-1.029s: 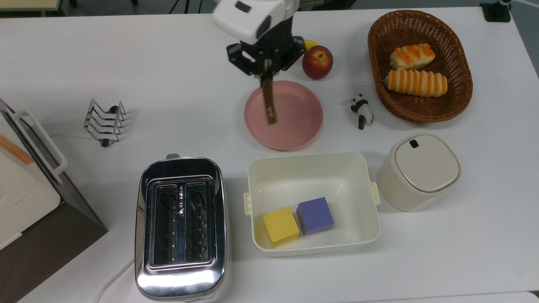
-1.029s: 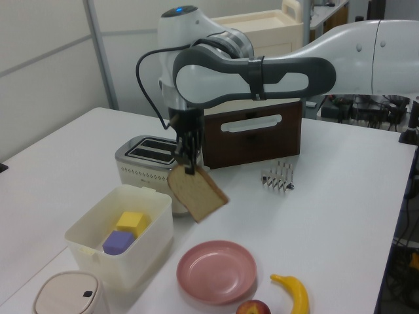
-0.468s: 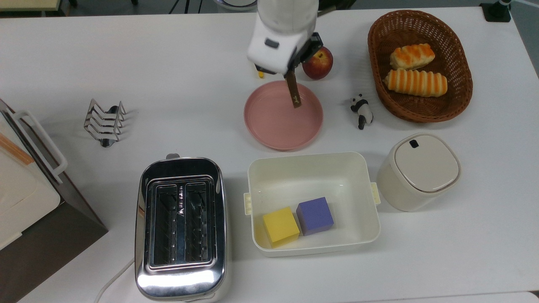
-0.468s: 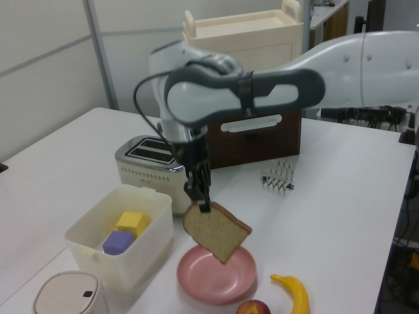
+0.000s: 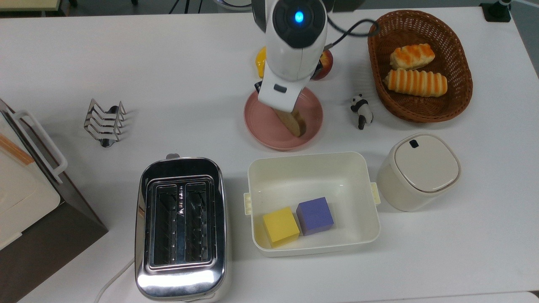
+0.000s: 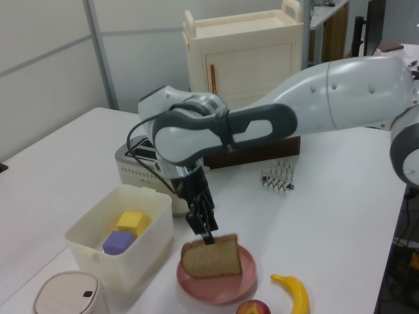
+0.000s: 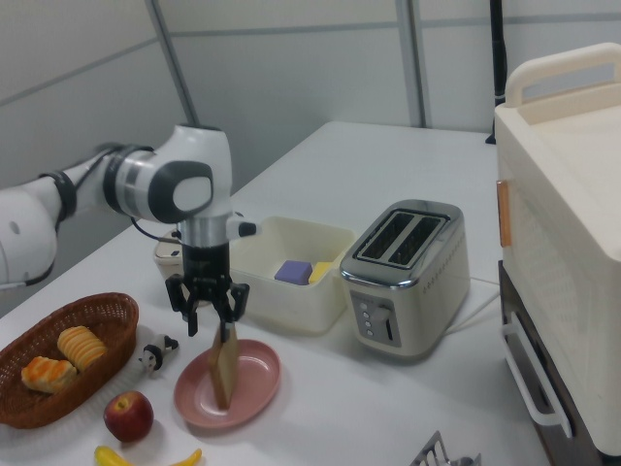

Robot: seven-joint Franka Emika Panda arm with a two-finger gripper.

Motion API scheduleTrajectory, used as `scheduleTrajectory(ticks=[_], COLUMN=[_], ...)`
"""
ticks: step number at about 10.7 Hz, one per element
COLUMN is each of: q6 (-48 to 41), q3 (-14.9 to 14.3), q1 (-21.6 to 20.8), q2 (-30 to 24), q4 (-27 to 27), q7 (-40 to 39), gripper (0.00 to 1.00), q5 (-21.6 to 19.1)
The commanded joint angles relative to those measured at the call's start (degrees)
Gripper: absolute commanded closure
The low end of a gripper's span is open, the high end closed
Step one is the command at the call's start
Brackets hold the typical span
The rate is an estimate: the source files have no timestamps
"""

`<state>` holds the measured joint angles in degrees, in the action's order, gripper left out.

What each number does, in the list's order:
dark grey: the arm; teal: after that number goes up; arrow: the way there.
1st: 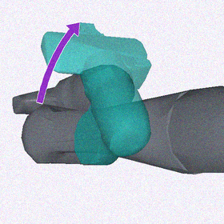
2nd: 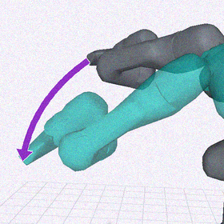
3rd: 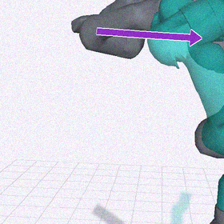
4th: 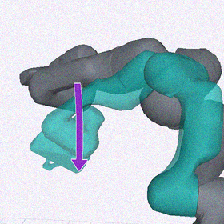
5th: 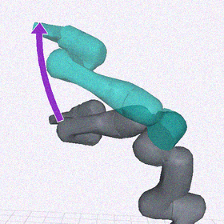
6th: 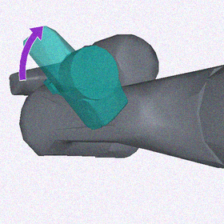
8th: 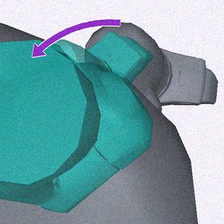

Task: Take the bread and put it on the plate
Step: 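Lower the toast onto the pink plate and open the gripper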

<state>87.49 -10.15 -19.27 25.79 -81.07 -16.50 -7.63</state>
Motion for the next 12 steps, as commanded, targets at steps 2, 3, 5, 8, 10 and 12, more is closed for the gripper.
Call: scheduleTrajectory(ticks=[2,3,5,8,10,12], q6=[1.1,1.5,1.6,1.6,1.6,1.7], q3=[-0.8,-1.1,-1.2,-1.2,-1.3,-1.4], q1=[0.2,0.4,1.2,1.1,1.2,1.3], q2=[0.5,0.5,0.5,0.2,-0.2,-2.2], q4=[0.3,0.3,0.3,-1.2,-0.9,-0.6], q7=[-0.8,-0.8,-0.7,-0.1,8.0,11.6], gripper=[0.05,0.05,0.04,0.03,0.00,0.00], q5=[3.5,4.2,5.5,7.4,11.5,15.3])
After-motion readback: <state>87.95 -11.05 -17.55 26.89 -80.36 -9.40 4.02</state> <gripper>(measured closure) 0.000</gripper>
